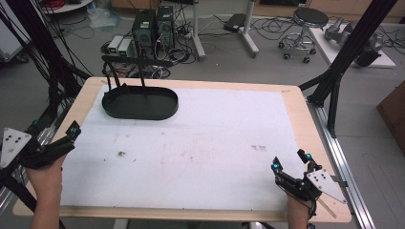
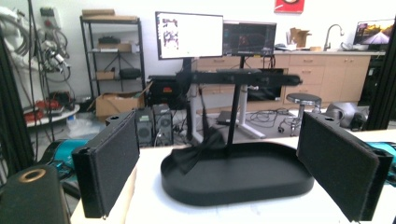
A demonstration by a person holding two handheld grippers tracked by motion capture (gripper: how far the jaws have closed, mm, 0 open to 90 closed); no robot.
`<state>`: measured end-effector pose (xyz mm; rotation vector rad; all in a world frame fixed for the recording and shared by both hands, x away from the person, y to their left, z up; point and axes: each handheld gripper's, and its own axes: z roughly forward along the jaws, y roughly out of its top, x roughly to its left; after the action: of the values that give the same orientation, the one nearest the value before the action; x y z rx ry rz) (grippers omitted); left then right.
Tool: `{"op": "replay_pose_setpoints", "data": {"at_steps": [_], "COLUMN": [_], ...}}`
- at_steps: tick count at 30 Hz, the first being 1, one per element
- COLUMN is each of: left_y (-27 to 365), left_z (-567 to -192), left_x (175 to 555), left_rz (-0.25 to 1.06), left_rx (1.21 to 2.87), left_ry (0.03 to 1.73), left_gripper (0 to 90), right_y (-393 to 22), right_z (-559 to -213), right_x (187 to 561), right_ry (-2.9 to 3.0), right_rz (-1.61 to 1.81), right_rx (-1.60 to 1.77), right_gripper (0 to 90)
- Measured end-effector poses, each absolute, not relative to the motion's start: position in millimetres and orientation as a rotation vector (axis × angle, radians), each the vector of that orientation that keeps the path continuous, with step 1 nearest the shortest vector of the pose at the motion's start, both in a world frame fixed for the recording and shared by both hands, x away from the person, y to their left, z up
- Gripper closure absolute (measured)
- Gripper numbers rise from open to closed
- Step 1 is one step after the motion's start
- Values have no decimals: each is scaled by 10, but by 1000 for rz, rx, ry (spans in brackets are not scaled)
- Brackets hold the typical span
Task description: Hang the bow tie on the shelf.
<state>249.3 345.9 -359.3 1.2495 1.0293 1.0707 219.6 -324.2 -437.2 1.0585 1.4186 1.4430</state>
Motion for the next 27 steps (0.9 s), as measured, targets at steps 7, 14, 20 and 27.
{"op": "replay_pose_setpoints", "data": {"at_steps": [7, 14, 20, 27], "left_y": [3461, 3462, 3487, 3492], "left_z": [-3911, -4028, -4112, -4147], "left_x": [2379, 2381, 2362, 2359], "left_rz": [1067, 1036, 1026, 1014], "left_rx": [1231, 1242, 1261, 1261], "left_ry": [1024, 1046, 1055, 1059], "left_gripper": [136, 136, 136, 136], "right_y": [-3205, -3209, -3163, -3143], "right_z": [-4381, -4389, -4412, -4424], "right_x": [2191, 2182, 2184, 2199], "right_ry": [1429, 1425, 1449, 1456], "right_rz": [1408, 1400, 1386, 1384], "right_rx": [1042, 1048, 1041, 1041], "right_gripper": [108, 108, 108, 108]}}
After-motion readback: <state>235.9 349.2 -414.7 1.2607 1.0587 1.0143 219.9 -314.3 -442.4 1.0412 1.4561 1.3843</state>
